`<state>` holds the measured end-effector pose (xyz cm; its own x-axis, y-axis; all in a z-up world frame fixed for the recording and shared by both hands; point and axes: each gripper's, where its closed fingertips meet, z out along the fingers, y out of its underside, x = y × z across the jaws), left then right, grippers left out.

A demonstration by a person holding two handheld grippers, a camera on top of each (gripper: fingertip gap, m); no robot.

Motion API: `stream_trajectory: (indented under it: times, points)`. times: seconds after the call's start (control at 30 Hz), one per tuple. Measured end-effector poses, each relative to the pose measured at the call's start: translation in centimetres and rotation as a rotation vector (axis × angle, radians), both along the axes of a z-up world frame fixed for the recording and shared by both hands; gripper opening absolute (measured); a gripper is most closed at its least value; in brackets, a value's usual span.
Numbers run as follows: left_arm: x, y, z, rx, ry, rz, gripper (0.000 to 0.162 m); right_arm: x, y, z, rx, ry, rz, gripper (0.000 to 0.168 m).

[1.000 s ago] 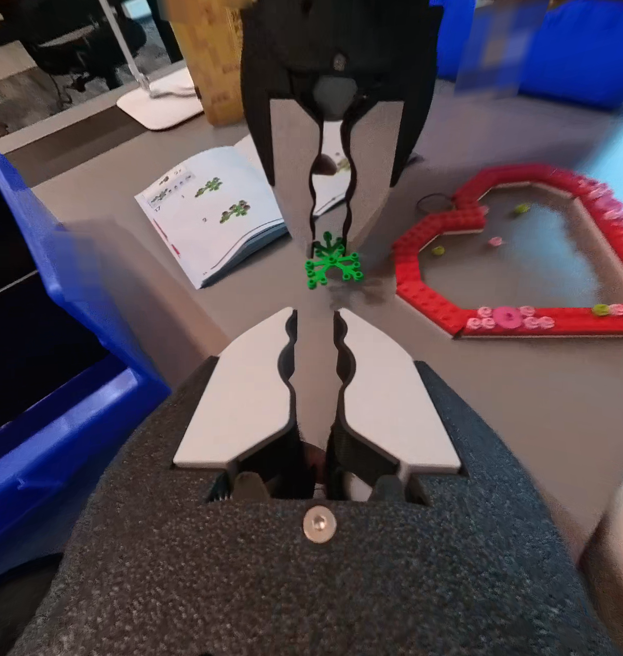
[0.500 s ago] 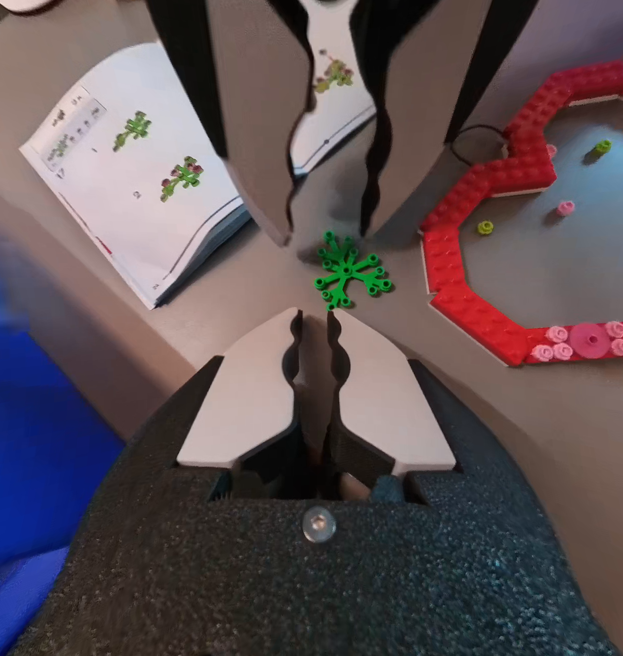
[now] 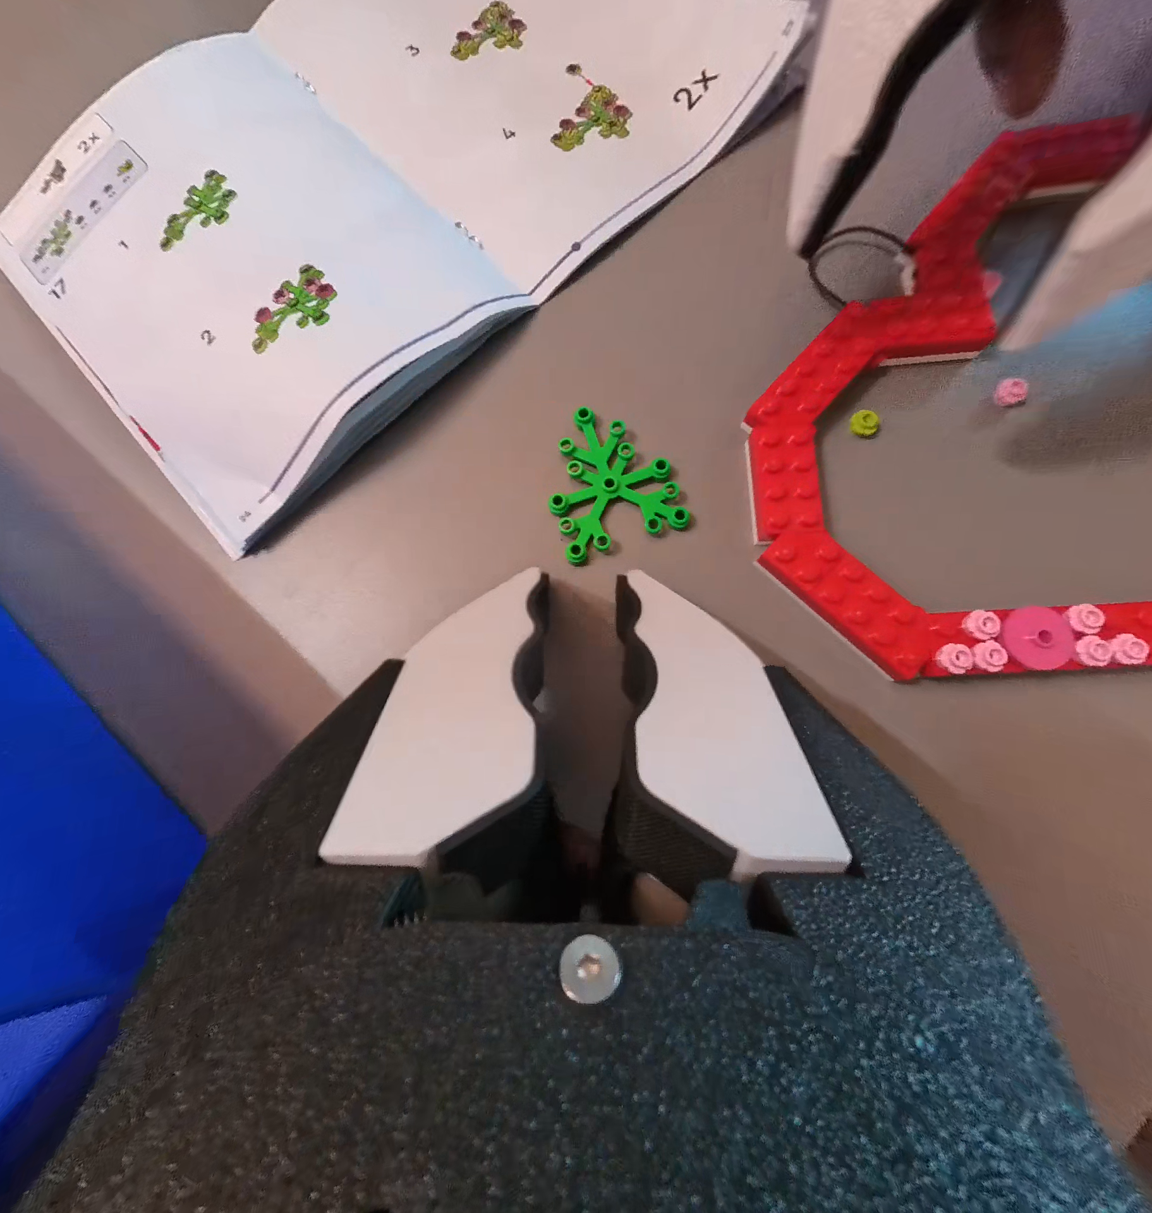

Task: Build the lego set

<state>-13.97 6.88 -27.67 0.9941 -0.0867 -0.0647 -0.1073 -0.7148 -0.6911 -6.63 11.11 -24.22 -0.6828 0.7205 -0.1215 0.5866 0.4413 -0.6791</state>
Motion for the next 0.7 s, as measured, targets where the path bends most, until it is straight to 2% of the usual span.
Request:
stream_trajectory:
  times: [0.07, 0.27, 0.4, 0.57, 0.7]
  points:
    - [-0.4, -0.4, 0.0, -0.027, 0.018, 0.007, 0.02, 0.8, 0.0, -0.5, 0.038, -0.045, -0.002, 0.055]
    - [-0.8, -1.8, 0.1, -0.026, 0.022, 0.024, 0.02, 1.5, 0.5, -2.8, 0.209, -0.149, 0.024, 0.058]
    - [-1.0, -2.1, 0.1, -0.015, 0.052, 0.043, 0.021, 1.2, -0.2, -3.4, 0.215, -0.164, 0.033, 0.051]
    - [-0.8, -2.0, 0.1, -0.007, 0.049, 0.036, 0.021, 0.6, 0.5, -4.0, 0.308, -0.156, 0.019, 0.037]
    - [-0.5, -1.9, 0.1, -0.001, 0.053, 0.018, 0.021, 1.0, 0.8, -4.0, 0.316, -0.175, 0.049, 0.017]
